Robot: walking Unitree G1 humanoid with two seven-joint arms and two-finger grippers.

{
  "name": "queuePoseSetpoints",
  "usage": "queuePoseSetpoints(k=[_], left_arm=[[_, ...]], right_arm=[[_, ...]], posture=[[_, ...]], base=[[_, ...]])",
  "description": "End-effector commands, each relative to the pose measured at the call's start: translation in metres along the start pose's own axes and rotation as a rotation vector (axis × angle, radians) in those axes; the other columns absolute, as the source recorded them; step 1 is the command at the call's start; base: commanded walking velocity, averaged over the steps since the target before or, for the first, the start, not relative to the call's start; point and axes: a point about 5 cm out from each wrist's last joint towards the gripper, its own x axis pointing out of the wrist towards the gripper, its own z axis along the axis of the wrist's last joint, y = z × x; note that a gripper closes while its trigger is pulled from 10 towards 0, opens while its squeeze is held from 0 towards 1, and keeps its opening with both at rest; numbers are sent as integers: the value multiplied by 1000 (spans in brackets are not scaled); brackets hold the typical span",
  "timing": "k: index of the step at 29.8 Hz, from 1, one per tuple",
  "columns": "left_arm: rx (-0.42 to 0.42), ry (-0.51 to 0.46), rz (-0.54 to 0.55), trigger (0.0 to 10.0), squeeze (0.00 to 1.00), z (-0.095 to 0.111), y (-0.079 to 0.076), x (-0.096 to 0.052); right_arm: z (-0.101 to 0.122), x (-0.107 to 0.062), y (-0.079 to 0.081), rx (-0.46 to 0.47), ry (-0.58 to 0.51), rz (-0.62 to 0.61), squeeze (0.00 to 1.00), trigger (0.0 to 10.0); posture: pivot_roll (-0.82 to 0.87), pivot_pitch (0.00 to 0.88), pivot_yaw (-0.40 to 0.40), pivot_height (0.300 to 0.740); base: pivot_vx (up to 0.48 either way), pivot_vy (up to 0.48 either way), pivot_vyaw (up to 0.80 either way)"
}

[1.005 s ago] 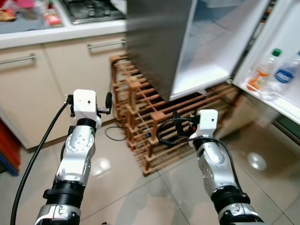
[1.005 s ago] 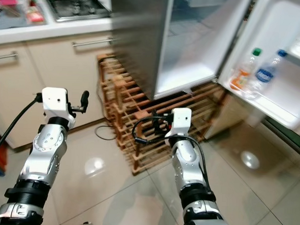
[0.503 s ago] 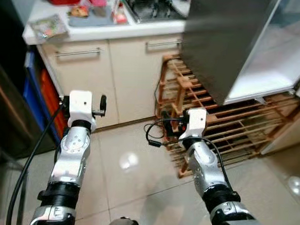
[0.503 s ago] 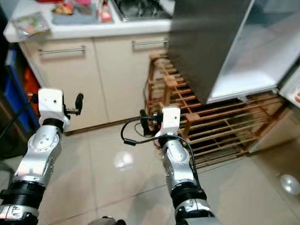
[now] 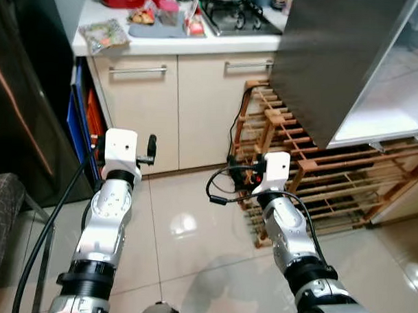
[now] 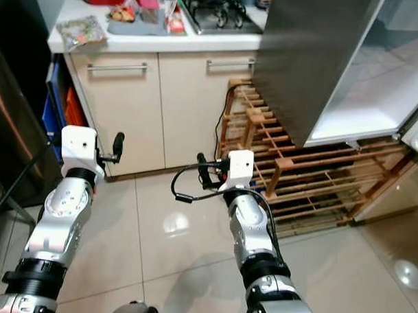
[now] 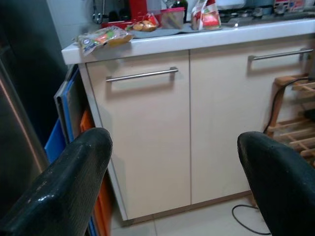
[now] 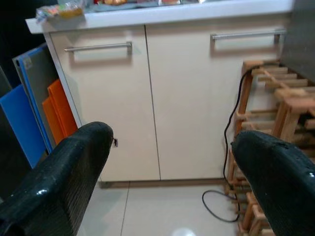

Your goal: Restocking fridge

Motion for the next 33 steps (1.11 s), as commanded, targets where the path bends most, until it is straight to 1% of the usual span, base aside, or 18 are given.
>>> queuePoseSetpoints(k=[1,3,4,5,6,8,12,13,16,18,19,21,24,31,32,33], left_arm=[[-5,-30,-28,10000,0,10,-11,3],[11,-37,-30,10000,0,10,-11,5],[-8,-19,-6,10000,0,8,-10,7],[-8,-19,-6,10000,0,8,-10,7],[-35,-7,12,10000,0,8,-8,8],[-28,-20,8,10000,0,10,-9,8],[-30,-11,12,10000,0,6,-10,6],[-15,-10,24,10000,0,6,-9,6],[-13,-11,24,10000,0,6,-9,7],[-64,-36,11,10000,0,10,-11,8],[-69,-39,11,10000,0,11,-11,9],[-62,-39,14,10000,0,12,-12,10],[-63,-46,11,10000,0,14,-15,11],[-55,-59,-6,10000,0,16,-22,11],[-83,-74,-24,10000,0,17,-22,10],[-84,-77,-30,10000,0,18,-22,11]], right_arm=[[12,3,-7,-6,-42,0,0,10000],[13,3,-7,-13,-43,6,0,10000],[13,4,-10,-28,-37,4,0,10000],[13,4,-10,-28,-37,4,0,10000],[17,4,-13,-35,-46,-4,0,10000],[20,5,-16,-48,-57,-6,0,10000],[17,2,-21,-66,-43,-20,0,10000],[16,0,-22,-60,-42,-23,0,10000],[16,0,-20,-51,-50,-12,0,10000],[14,0,-19,-46,-42,-16,0,10000],[15,0,-19,-38,-46,-19,0,10000],[17,0,-19,-53,-53,-4,0,10000],[18,1,-19,-78,-47,4,0,10000],[19,1,-23,-75,-49,-8,0,10000],[20,1,-23,-64,-56,-13,0,10000],[21,2,-24,-65,-55,-24,0,10000]], posture=[[-39,0,-38,740],[-46,0,-33,740],[-47,0,-38,740],[-47,0,-38,740],[-49,0,-39,740],[-52,0,-37,740],[-55,0,-50,740],[-54,0,-56,740],[-55,0,-55,740],[-64,0,-52,740],[-64,0,-52,740],[-69,0,-51,740],[-73,0,-50,740],[-82,0,-51,740],[-81,0,-51,740],[-81,0,-51,740]], base=[[289,-382,456],[291,-381,572],[292,-375,619],[292,-375,619],[296,-375,581],[298,-373,559],[315,-359,520],[285,0,494],[95,0,490],[0,0,0],[0,0,0],[0,0,0],[0,0,610],[0,0,529],[0,0,481],[480,0,0]])
